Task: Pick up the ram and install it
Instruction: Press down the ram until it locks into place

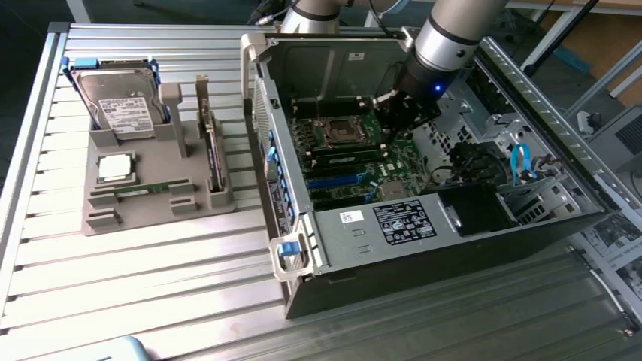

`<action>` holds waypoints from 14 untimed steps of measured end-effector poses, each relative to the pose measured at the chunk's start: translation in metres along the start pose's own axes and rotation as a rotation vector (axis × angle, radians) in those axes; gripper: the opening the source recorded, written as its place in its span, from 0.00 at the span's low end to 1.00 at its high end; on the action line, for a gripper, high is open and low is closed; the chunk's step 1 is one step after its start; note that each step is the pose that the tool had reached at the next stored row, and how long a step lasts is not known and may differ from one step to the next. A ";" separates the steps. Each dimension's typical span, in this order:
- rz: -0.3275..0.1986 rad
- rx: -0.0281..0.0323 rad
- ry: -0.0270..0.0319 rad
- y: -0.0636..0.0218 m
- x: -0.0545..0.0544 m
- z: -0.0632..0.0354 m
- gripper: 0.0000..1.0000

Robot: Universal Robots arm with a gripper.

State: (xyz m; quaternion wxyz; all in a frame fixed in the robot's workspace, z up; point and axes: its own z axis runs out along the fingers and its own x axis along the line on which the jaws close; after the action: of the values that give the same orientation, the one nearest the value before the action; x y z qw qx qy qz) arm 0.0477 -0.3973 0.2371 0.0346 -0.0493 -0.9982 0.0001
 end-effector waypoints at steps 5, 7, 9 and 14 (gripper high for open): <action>0.083 -0.0058 0.0003 0.0000 0.000 0.0027 0.11; 0.115 -0.0080 0.0004 0.0000 0.000 0.0038 0.11; 0.151 -0.0106 0.0005 0.0000 0.000 0.0050 0.11; 0.251 -0.0175 0.0009 0.0000 -0.001 0.0083 0.11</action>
State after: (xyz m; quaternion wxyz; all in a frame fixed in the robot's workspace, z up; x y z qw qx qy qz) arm 0.0477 -0.3973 0.2288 0.0344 -0.1742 -0.9841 -0.0043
